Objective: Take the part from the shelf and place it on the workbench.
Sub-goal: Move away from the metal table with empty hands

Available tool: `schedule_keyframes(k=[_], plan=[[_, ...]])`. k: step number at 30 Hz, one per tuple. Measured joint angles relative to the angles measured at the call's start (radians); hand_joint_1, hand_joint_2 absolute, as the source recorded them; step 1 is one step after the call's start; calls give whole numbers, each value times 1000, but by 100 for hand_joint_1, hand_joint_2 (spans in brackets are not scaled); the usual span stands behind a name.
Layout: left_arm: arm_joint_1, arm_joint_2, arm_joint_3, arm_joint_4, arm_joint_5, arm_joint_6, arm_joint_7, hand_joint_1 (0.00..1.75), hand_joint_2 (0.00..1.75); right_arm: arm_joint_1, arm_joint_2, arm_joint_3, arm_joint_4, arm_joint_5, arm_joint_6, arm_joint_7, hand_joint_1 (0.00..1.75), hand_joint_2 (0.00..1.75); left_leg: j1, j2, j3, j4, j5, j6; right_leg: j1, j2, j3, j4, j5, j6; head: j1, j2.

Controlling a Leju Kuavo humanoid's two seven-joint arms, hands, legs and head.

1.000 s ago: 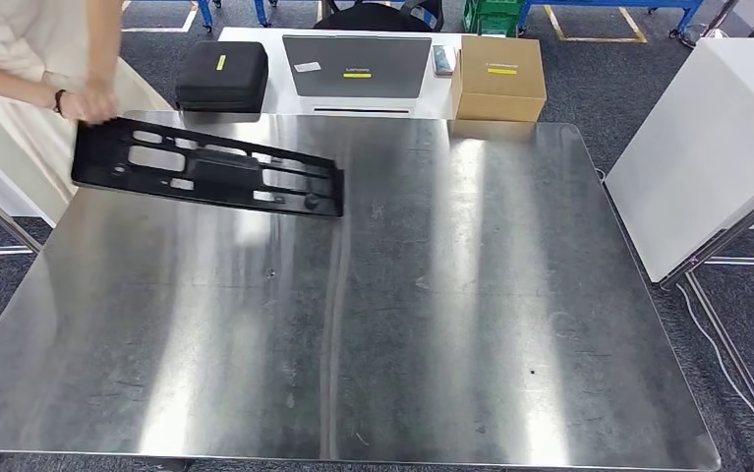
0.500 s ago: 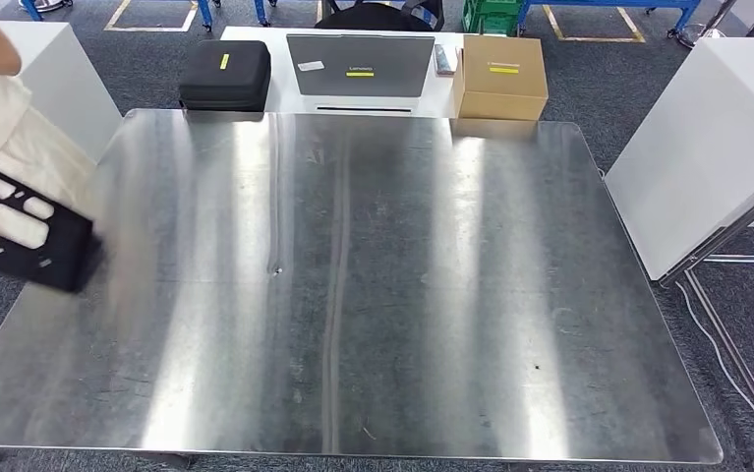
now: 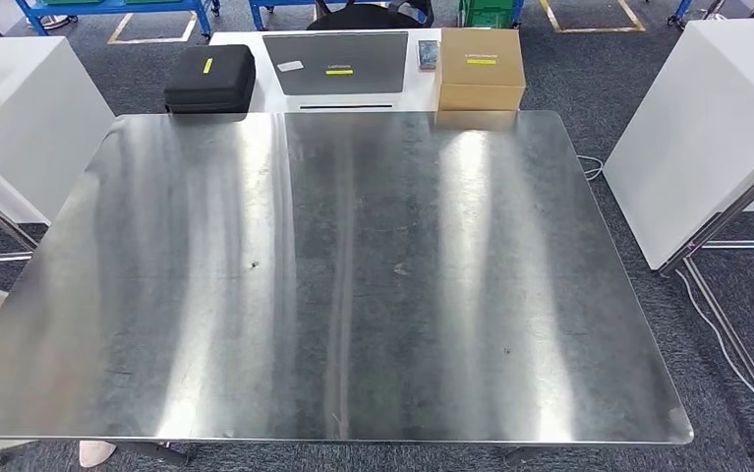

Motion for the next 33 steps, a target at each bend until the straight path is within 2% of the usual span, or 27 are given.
schedule_keyframes(k=[1, 2, 4, 5, 6, 7, 10, 11, 12, 14, 15, 16, 17, 18, 19, 20, 21, 22, 23, 25, 26, 28, 30, 31, 32, 33], plan=[[1, 0, 0, 0, 0, 0, -1, 0, 0, 1, 0, 0, 0, 0, 0, 0, 0, 0, 2, 0, -6, 21, 1, -2, 2, -1, -4, 1, 3, -1, 0, 0], [1, 0, 0, 0, 0, 0, -1, 0, 0, 1, 0, 0, 0, 0, 0, 0, 0, 0, 3, 0, 8, 2, 22, -2, 2, -1, -8, 1, 6, -1, 0, 0], [0, 1, 0, 0, 0, 0, -2, 0, 0, 2, 1, 0, 0, 0, 0, 0, 0, 0, 4, 1, 86, -132, 89, 4, 3, -1, -10, 2, 11, 3, -1, 0], [-1, 1, -1, 0, 0, 0, -2, 0, 0, 2, 2, 0, 0, 0, 0, 0, 0, 0, 2, 1, 125, -198, 113, 7, 5, -1, -11, 2, 14, 7, 0, 0], [-2, 2, -1, 0, 0, 0, -3, 0, 0, 1, 2, 0, 0, 0, 0, 0, 0, 0, 0, 0, 148, -243, 127, 12, 7, -1, -12, 2, 18, 12, 0, 0], [-2, 3, -1, 0, 0, 0, -4, 0, 0, 1, 3, 0, 0, 0, -1, 0, 0, 0, -3, 0, 157, -264, 129, 16, 8, -1, -13, 2, 21, 17, -1, 0], [-3, 5, -2, 0, -1, 0, -5, 0, 0, 0, 6, 0, 0, 0, -2, 0, 0, 0, -5, 1, 147, -275, 143, 31, 12, -2, -23, 5, 28, 36, -1, 0], [-3, 5, -3, 0, -1, 0, -6, 0, 0, 0, 7, 0, 1, 0, -2, 0, 0, 0, -3, 3, 143, -279, 151, 38, 13, -2, -34, 22, 15, 37, 0, 0], [-3, 5, -4, 0, -2, 0, -6, 0, 0, 0, 7, 0, 1, 0, -3, 0, 0, 0, -2, 4, 138, -283, 159, 44, 13, -2, -52, 60, -9, 35, 1, 0], [-3, 5, -5, 0, -2, -1, -8, 0, 0, 0, 8, 0, 2, 1, -3, 0, 0, 0, -2, 8, 124, -282, 169, 51, 10, -2, -109, 193, -80, 27, 4, 0], [-3, 5, -5, 0, -2, -1, -8, 0, 0, 1, 8, 0, 2, 1, -3, 0, 0, 0, -3, 9, 117, -282, 174, 51, 9, -2, -132, 255, -107, 28, 5, 0], [-3, 6, -5, 0, -2, -2, -8, 0, 0, 1, 8, 0, 2, 1, -3, 0, 0, 0, -4, 10, 111, -281, 178, 50, 8, -2, -139, 289, -119, 34, 5, 0], [-3, 6, -5, 0, -2, -2, -8, 0, 0, 2, 7, 1, 2, 1, -3, 0, 0, 0, -4, 11, 107, -280, 182, 49, 8, -3, -124, 280, -115, 42, 6, 0], [-2, 6, -5, 0, -1, -2, -8, 0, 0, 2, 7, 1, 2, 1, -2, 0, 0, 0, -4, 11, 105, -278, 183, 47, 7, -3, -86, 225, -95, 52, 6, 0], [-3, 6, -5, 0, 0, -2, -8, 0, 0, 2, 6, 2, 2, 1, -1, 0, 0, 0, -4, 11, 103, -276, 184, 45, 5, -3, -36, 144, -72, 60, 6, 0], [-3, 6, -5, 0, 2, -3, -8, 0, 0, 1, 5, 3, 2, 1, 0, 0, 0, 0, -6, 11, 102, -273, 184, 41, 5, -3, 8, 70, -53, 61, 6, 0], [-3, 6, -5, 0, 4, -3, -8, 0, 0, 0, 5, 4, 3, 2, 0, 0, 0, 0, -8, 11, 101, -270, 184, 37, 6, -2, 38, 16, -40, 57, 6, 0], [-4, 6, -5, 0, 6, -3, -9, 0, 0, -1, 5, 4, 3, 2, 1, 0, 0, 0, -11, 11, 99, -268, 184, 32, 8, -2, 50, -9, -36, 49, 6, 0], [-4, 6, -5, 0, 7, -3, -9, 0, 0, -1, 5, 4, 3, 2, 1, 0, 0, 0, -12, 11, 97, -268, 186, 26, 11, -1, 48, -11, -35, 40, 5, 0], [-4, 6, -5, 0, 8, -2, -9, 0, 0, 0, 5, 5, 3, 2, 1, 0, 0, 0, -9, 9, 93, -263, 185, 15, 7, -2, 45, -13, -28, 26, 5, 0], [-4, 7, -5, 0, 8, -2, -9, 0, 0, -1, 6, 5, 3, 2, 1, 0, 0, 0, -7, 8, 85, -247, 171, 9, 4, -2, 44, -14, -23, 19, 4, 0], [-4, 7, -5, 0, 9, -2, -9, 0, 0, -2, 6, 5, 3, 2, 1, 0, 0, 0, -2, 5, 46, -159, 108, -1, 0, -4, 39, -15, -16, 6, 2, 0], [-3, 7, -5, 0, 10, -3, -9, 0, 0, -1, 6, 5, 3, 2, 1, 0, 0, 0, 1, 5, -11, -27, 40, -8, 3, -6, 29, -13, -11, 0, 1, 0], [-3, 7, -5, 0, 11, -5, -9, 0, 0, -1, 6, 5, 3, 2, 2, 0, 0, 0, 2, 5, -27, 14, 27, -10, 4, -6, 24, -12, -9, -2, 1, 0], [-2, 7, -5, 0, 13, -6, -9, 0, 0, -1, 6, 5, 3, 2, 2, 0, 0, 0, 3, 5, -26, 19, 34, -9, 5, -6, 20, -10, -7, -3, 1, 0], [-2, 7, -5, 0, 14, -8, -9, 0, 0, -1, 6, 5, 3, 2, 3, 0, 0, 0, 3, 5, -5, -15, 59, -7, 5, -6, 18, -8, -6, -3, 1, 0]])
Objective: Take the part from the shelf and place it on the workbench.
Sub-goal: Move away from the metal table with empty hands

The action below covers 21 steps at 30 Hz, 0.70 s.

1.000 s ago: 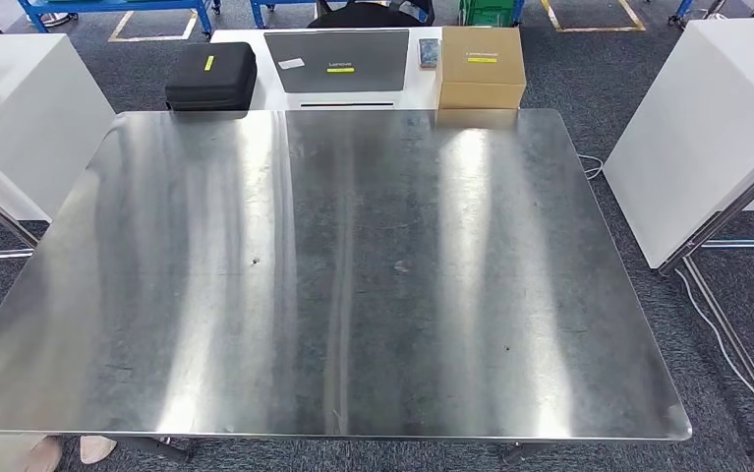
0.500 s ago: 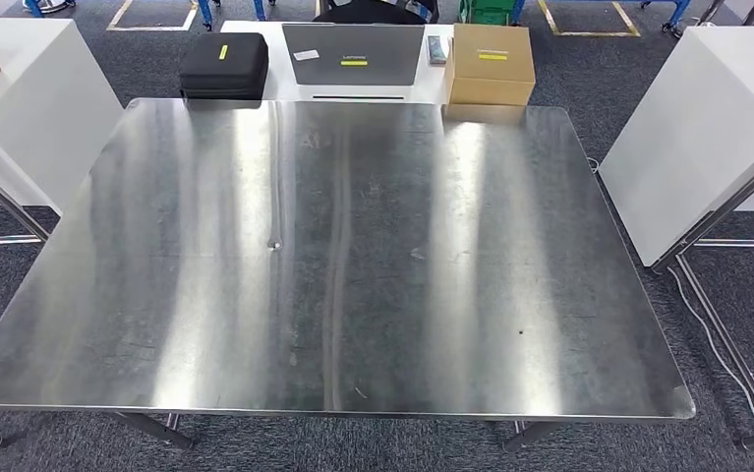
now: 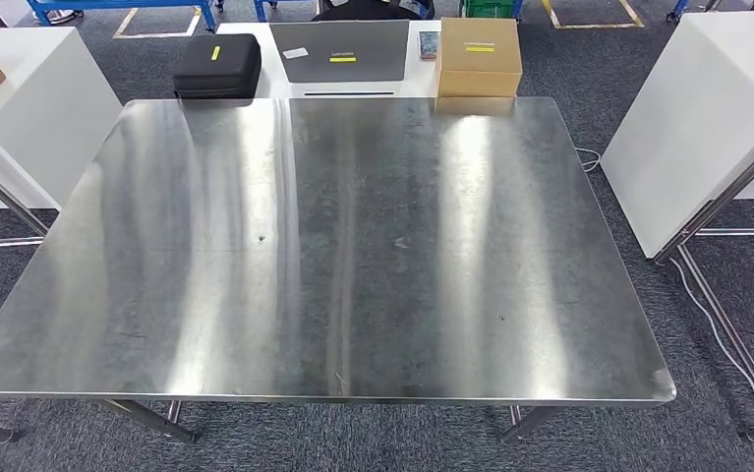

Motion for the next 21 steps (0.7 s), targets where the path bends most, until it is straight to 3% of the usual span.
schedule_keyframes(k=[2, 4, 8, 10, 12, 13, 14, 15, 17, 19, 21], plan=[[-1, 0, 0, 0, 2, -2, 0, 0, 0, 0, 0, 0, 0, 0, 2, -1, 0, 0, -1, 0, 78, -139, 64, 9, 3, 1, -1, 3, 2, 3, 0, 0], [-3, 1, 0, 0, 4, -3, -2, 0, 0, -1, 0, 1, 0, 0, 7, -3, 0, 0, -5, -2, 125, -232, 93, 18, 9, 1, -5, 5, 7, 11, 1, 0], [-3, 0, 1, 0, 4, -3, -4, 0, 0, -1, -2, 1, 0, 0, 11, -5, 0, 0, -8, -1, 120, -254, 112, 42, 11, 0, -21, 16, 7, 31, 1, 0], [-5, -1, 1, 0, 4, -3, -5, 0, 0, -1, -3, 1, 0, 0, 12, -6, 0, 0, -5, 4, 110, -262, 128, 55, 10, 1, -59, 94, -44, 28, 5, 0], [-5, -2, 1, 0, 4, -3, -5, 0, 0, -1, -4, 1, 0, 0, 13, -6, 0, 0, -8, 6, 93, -262, 140, 60, 6, 2, -116, 232, -113, 24, 8, 0], [-5, -3, 1, 0, 4, -3, -5, 0, 0, 0, -4, 1, 0, 0, 12, -6, 0, 0, -8, 7, 85, -261, 145, 60, 5, 2, -132, 283, -134, 27, 8, 0], [-5, -3, 1, 0, 4, -3, -5, 0, 0, 1, -5, 1, 0, 0, 13, -6, 0, 0, -9, 7, 79, -260, 149, 58, 4, 2, -129, 297, -138, 34, 8, 0], [-4, -3, 1, 0, 4, -3, -5, 0, 0, 1, -6, 1, 0, 0, 13, -6, 0, 0, -8, 7, 73, -259, 154, 56, 3, 2, -102, 264, -126, 44, 8, 0], [-5, -3, 1, 0, 3, -3, -5, 0, 0, 0, -8, 1, 0, 0, 13, -6, 0, 0, -8, 7, 66, -255, 160, 49, -2, 1, -4, 107, -83, 60, 8, 0], [-5, -4, 1, 0, 1, -2, -5, 0, 0, -2, -8, 1, 0, 0, 14, -6, 0, 0, -12, 7, 62, -250, 164, 40, 0, 2, 56, -4, -55, 55, 7, 0], [-6, -4, 1, 0, -1, -1, -5, 0, 0, -2, -8, 1, 0, 0, 15, -6, 0, 0, -14, 7, 61, -249, 169, 28, 6, 3, 56, -16, -46, 41, 5, 0]])
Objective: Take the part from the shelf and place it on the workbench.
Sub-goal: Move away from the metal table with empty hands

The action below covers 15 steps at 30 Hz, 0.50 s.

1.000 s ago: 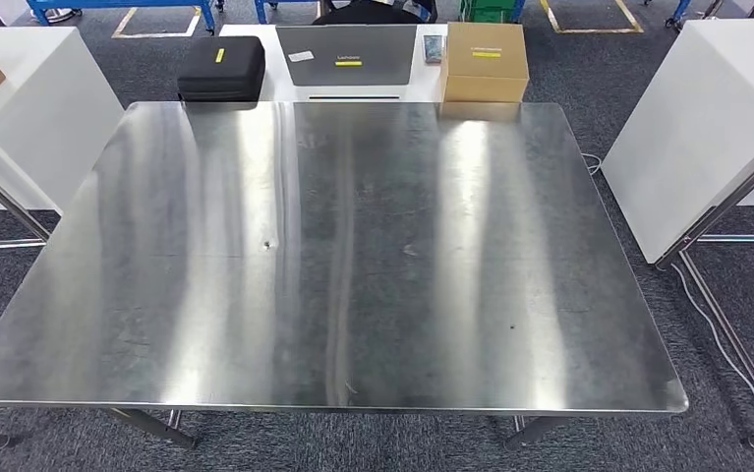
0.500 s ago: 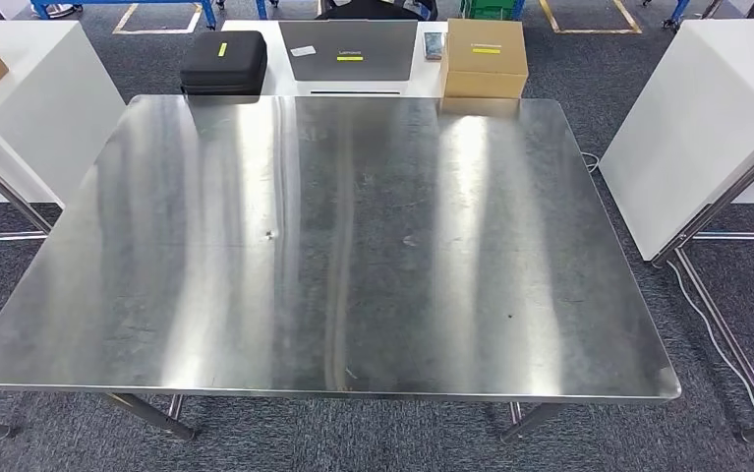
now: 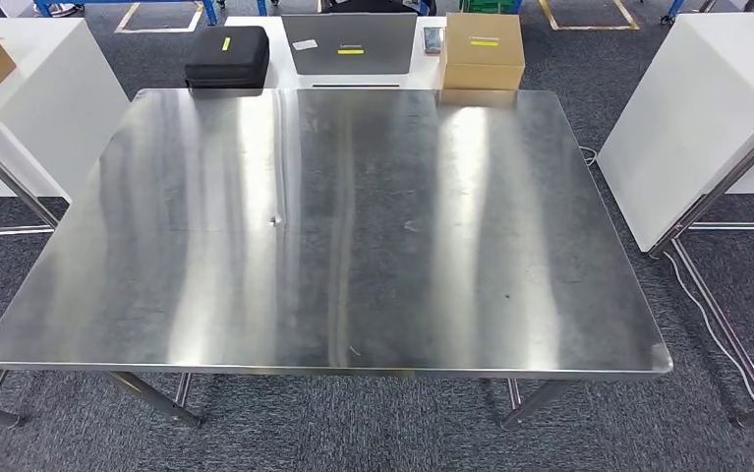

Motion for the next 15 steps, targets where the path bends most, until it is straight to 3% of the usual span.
schedule_keyframes(k=[2, 3, 4, 6, 7, 8, 9, 12, 13, 15], plan=[[0, 0, 0, 0, 0, 0, 0, 0, 0, 1, 0, 0, 0, 0, 0, 0, 0, 0, 5, -3, -8, 9, -6, -13, -7, -1, -5, 0, 11, -17, 0, 0], [1, 0, 0, 0, 0, -1, 0, 0, 0, 0, 0, 0, 1, 0, 0, 0, 0, 0, 8, -4, -19, 30, -27, -19, -10, -2, -8, -1, 18, -26, -3, 0], [1, 0, 0, 0, 0, -2, 0, 0, 0, 0, 1, 0, 1, 0, 0, 0, 0, 0, 11, -6, -37, 73, -62, -25, -13, -3, -13, -2, 25, -35, -5, 0], [1, 0, 0, 0, -1, -2, -2, 0, 0, 1, 1, 0, 1, 0, 0, 0, 0, 0, 14, -7, -89, 208, -149, -34, -10, -6, -27, 1, 35, -43, -10, 0], [2, 0, 0, 0, -1, -3, -3, 0, 0, 2, 1, 0, 1, 0, 0, 0, 0, 0, 15, -8, -108, 267, -176, -37, -9, -6, -35, 3, 39, -42, -10, 0], [2, 0, 0, 0, -1, -3, -3, 0, 0, 3, 1, 0, 1, 0, 0, 0, 0, 0, 16, -7, -111, 296, -184, -39, -8, -6, -42, 6, 43, -41, -10, 0], [2, 0, 0, 0, -1, -3, -3, 0, 0, 3, 1, 0, 1, 0, 0, 0, 0, 0, 16, -7, -94, 281, -172, -38, -8, -6, -49, 10, 45, -40, -10, 0], [1, 1, 0, 0, -1, -4, -4, 0, 0, 2, 2, 0, 1, 0, 0, 0, 0, 0, 17, -8, 32, 85, -98, -30, -5, -5, -61, 23, 50, -36, -10, 0], [-1, 1, 0, 0, -1, -5, -5, 0, 0, 2, 2, 0, 1, 0, 0, 0, 0, 0, 15, -9, 58, 37, -84, -25, -2, -5, -64, 26, 52, -32, -10, 0], [-2, 2, 0, 0, -1, -9, -7, 0, 0, 1, 3, 0, 1, 0, 0, -1, 0, 0, 9, -11, 66, 13, -76, -12, 1, -5, -70, 28, 61, -19, -9, 0]])
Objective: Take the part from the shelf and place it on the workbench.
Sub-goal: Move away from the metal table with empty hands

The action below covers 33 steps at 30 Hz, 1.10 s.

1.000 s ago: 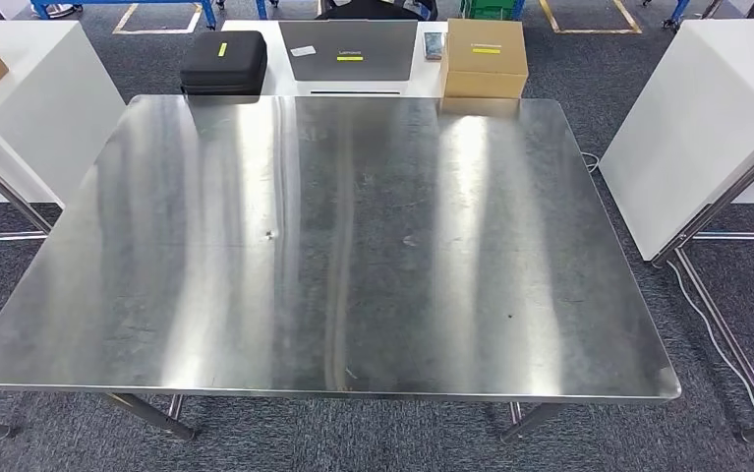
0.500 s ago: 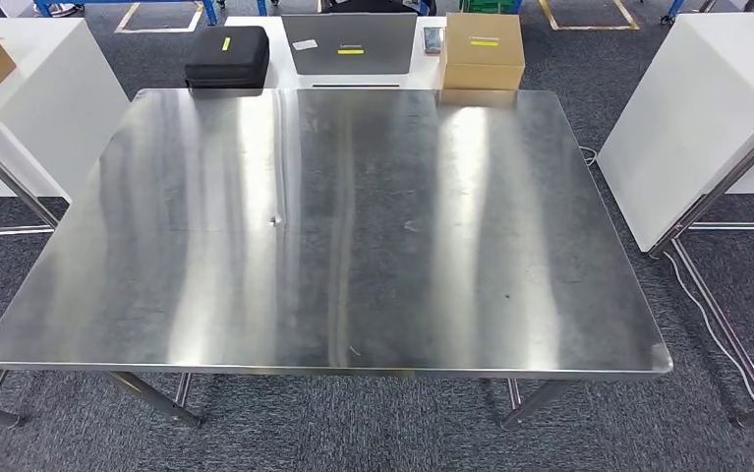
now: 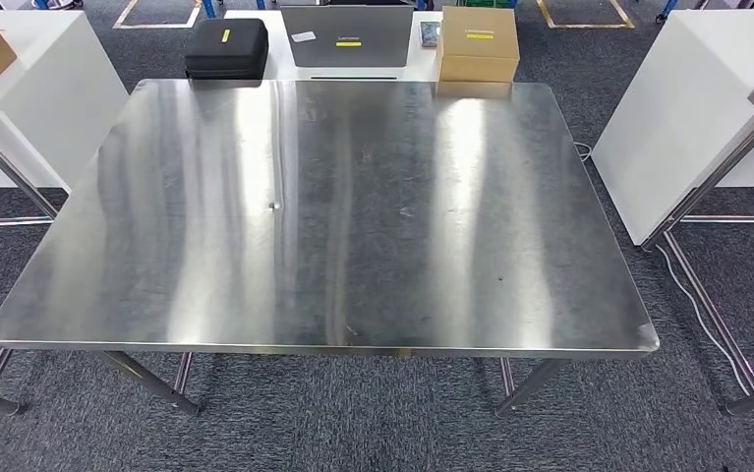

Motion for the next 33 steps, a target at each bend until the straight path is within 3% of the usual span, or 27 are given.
schedule_keyframes(k=[2, 3, 5, 7, 8, 9, 10, 12, 14, 15, 17, 18, 20, 22, 23, 25, 27, 29, 31, 33], plan=[[0, 0, 0, 0, 0, -2, -1, 0, 0, 0, 0, 0, 0, 0, 0, -2, 0, 0, -1, 2, -10, -4, 16, 17, 0, 0, -9, 3, 3, 14, 0, 0], [-1, -1, 0, 0, 0, -3, -1, 0, 0, 1, 0, 0, 0, 0, 0, -3, 0, 0, 0, 4, -18, -8, 26, 27, 0, 1, -20, 20, -13, 15, 2, 0], [-2, -1, 0, 0, 0, -5, -2, 0, 0, 1, -1, 0, 0, 0, 0, -3, 0, 0, 2, 8, -39, -13, 46, 41, -2, 2, -57, 110, -85, 4, 6, 0], [-2, -1, 0, 0, 0, -6, -2, 0, 0, 1, -1, 1, 0, 0, 0, -4, 0, 0, 0, 10, -66, -12, 65, 45, -4, 3, -95, 238, -158, -2, 9, 0], [-2, -1, 0, 0, 0, -6, -2, 0, 0, 1, -1, 1, 0, 0, 0, -4, 0, 0, 0, 11, -79, -12, 75, 44, -5, 3, -98, 277, -170, 4, 9, 0], [-2, -1, 0, 0, 1, -6, -3, 0, 0, 1, -2, 2, 0, 0, 1, -4, 0, 0, 0, 12, -93, -12, 85, 41, -6, 3, -84, 283, -163, 14, 10, 0], [-2, -1, 0, 0, 1, -6, -4, 0, 0, 0, -3, 3, 0, 0, 2, -4, 0, 0, 0, 12, -106, -11, 96, 38, -7, 3, -51, 251, -141, 27, 10, 0], [-2, -1, 0, 0, 2, -6, -7, 0, 0, -2, -4, 6, 0, 1, 3, -5, 0, 0, -1, 12, -128, -8, 115, 29, -11, 3, 56, 108, -105, 41, 10, 0], [-2, -1, 0, 0, 4, -6, -8, 0, 0, -5, -4, 9, 0, 1, 3, -6, 0, 0, -4, 12, -138, -4, 133, 17, -7, 7, 132, -13, -105, 34, 6, 0], [-2, 0, 1, 0, 5, -6, -9, 0, 0, -6, -4, 11, 1, 1, 3, -6, 0, 0, -5, 12, -140, -4, 141, 10, -3, 8, 144, -38, -110, 28, 3, 0], [-1, 0, 2, 0, 6, -6, -9, 0, 0, -5, -3, 14, 1, 1, 4, -6, 0, 0, -1, 10, -144, -4, 152, -2, -6, 7, 130, -39, -101, 12, -1, 0], [1, 0, 4, 0, 7, -5, -9, 0, 0, -5, -3, 16, 1, 1, 5, -6, 0, 0, 2, 8, -149, 7, 133, -7, -9, 5, 122, -38, -92, 1, -2, 0], [3, 0, 7, 0, 8, -5, -9, 0, 0, -5, -3, 18, 1, 1, 6, -6, 0, 0, 7, 4, -168, 79, 38, -17, -15, -1, 101, -38, -69, -21, -5, 0], [3, 0, 9, 0, 9, -5, -9, 0, 0, -4, -3, 19, 1, 1, 7, -6, 0, 0, 9, 3, -188, 203, -62, -26, -10, -4, 76, -36, -46, -29, -9, 0], [3, 0, 10, 0, 9, -5, -9, 0, 0, -4, -3, 20, 1, 1, 7, -6, 0, 0, 10, 3, -190, 253, -77, -29, -9, -5, 62, -34, -35, -29, -9, 0], [3, 0, 10, 0, 9, -5, -9, 0, 0, -4, -3, 20, 1, 1, 8, -6, 0, 0, 15, 3, -153, 267, -44, -33, -8, -6, 34, -24, -18, -23, -10, 0], [2, 0, 10, 0, 9, -5, -9, 0, 0, -4, -3, 21, 1, 1, 10, -6, 0, 0, 18, 3, -60, 155, -5, -29, -8, -5, 5, -8, -7, -14, -12, 0], [0, 1, 10, 0, 9, -4, -9, 0, 0, -5, -2, 22, 1, 1, 11, -6, 0, 0, 15, 0, 18, 37, -12, -21, -6, -6, -14, 6, 2, 0, -12, 0], [-1, 1, 10, 0, 9, -2, -9, 0, 0, -6, -2, 22, 1, 1, 12, -6, 0, 0, 8, -1, 30, 0, -21, -12, -6, -7, -26, 10, 18, 15, -12, 0], [-1, 1, 10, 0, 9, -2, -9, 0, 0, -5, -2, 22, 1, 1, 13, -6, 0, 0, 8, 3, 11, -9, -4, 8, -5, -7, -39, 18, 17, 25, -12, 0]])
